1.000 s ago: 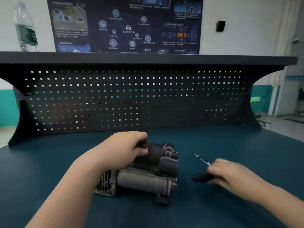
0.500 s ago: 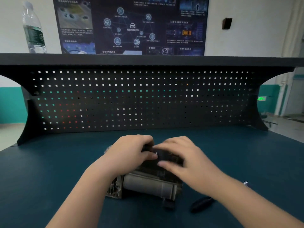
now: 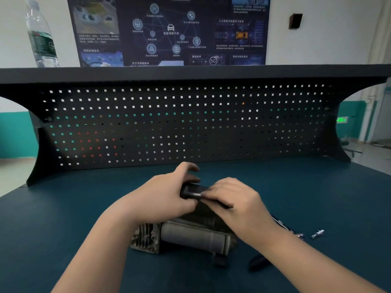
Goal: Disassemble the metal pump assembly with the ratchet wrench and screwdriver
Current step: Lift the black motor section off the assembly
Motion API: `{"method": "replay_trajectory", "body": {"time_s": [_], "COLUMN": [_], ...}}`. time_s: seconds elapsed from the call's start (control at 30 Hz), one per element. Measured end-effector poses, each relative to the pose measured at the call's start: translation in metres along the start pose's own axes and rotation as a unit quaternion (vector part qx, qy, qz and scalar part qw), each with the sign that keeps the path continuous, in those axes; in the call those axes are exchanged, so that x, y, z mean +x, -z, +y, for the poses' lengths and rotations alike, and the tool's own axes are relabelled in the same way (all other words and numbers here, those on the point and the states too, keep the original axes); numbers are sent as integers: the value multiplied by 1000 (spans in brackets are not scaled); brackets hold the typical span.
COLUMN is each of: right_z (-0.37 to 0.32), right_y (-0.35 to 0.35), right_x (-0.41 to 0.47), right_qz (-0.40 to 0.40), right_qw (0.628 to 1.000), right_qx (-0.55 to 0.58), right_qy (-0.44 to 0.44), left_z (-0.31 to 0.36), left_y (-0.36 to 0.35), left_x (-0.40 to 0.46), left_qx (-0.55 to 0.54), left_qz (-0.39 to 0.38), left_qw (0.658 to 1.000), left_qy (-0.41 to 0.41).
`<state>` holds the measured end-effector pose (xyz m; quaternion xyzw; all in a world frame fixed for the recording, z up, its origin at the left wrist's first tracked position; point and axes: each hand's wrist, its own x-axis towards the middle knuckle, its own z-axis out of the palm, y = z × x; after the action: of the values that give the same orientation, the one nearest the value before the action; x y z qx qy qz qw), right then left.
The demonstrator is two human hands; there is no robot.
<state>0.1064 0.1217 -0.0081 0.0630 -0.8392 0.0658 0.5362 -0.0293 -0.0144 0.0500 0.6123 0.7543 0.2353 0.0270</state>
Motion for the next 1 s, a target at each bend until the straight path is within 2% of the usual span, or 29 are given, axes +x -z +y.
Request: {"method": "replay_trajectory", "body": {"time_s": [0.07,0.13,0.17,0.23,0.3,0.37,0.43,0.5,0.7,0.83,0.87,0.93,1.0], "right_z": [7,17,26,51,89,124,148,162,176,179,178,168,141], "right_y": [11,28,36,47,46,34,15,-4,-37,-39,-37,-31,-16], "right_x": [-6,-12,-14,-16,-18,-20,-21,-18,-18,-31,-31,-24,-6], "right_qz": [29,66,86,103,51,-59,-164,-216,-275,-292,-286,-216,-91], "right_qw": [999,995,987,945,885,836,811,794,768,751,754,795,834], "right_qx": [17,28,34,34,6,-56,-123,-159,-220,-208,-192,-119,73], "right_qy": [-19,-73,-135,-308,-463,-543,-549,-545,-535,-555,-559,-554,-540], "left_z": [-2,-1,0,1,2,1,-1,-3,-5,-4,-4,-4,-5], "left_y": [-1,-5,-9,-20,-29,-34,-35,-36,-37,-36,-36,-36,-34], "left_x": [1,4,6,10,14,15,15,15,16,16,16,16,16], "left_qx": [14,83,131,217,265,279,280,281,274,274,276,278,280], "left_qz": [-6,6,16,42,65,86,98,108,114,111,108,100,89], "left_qw": [1000,997,991,975,962,956,955,953,954,955,955,955,955], "left_qy": [1,-8,-15,-26,-18,-17,-24,-31,-33,-33,-34,-32,-31]}}
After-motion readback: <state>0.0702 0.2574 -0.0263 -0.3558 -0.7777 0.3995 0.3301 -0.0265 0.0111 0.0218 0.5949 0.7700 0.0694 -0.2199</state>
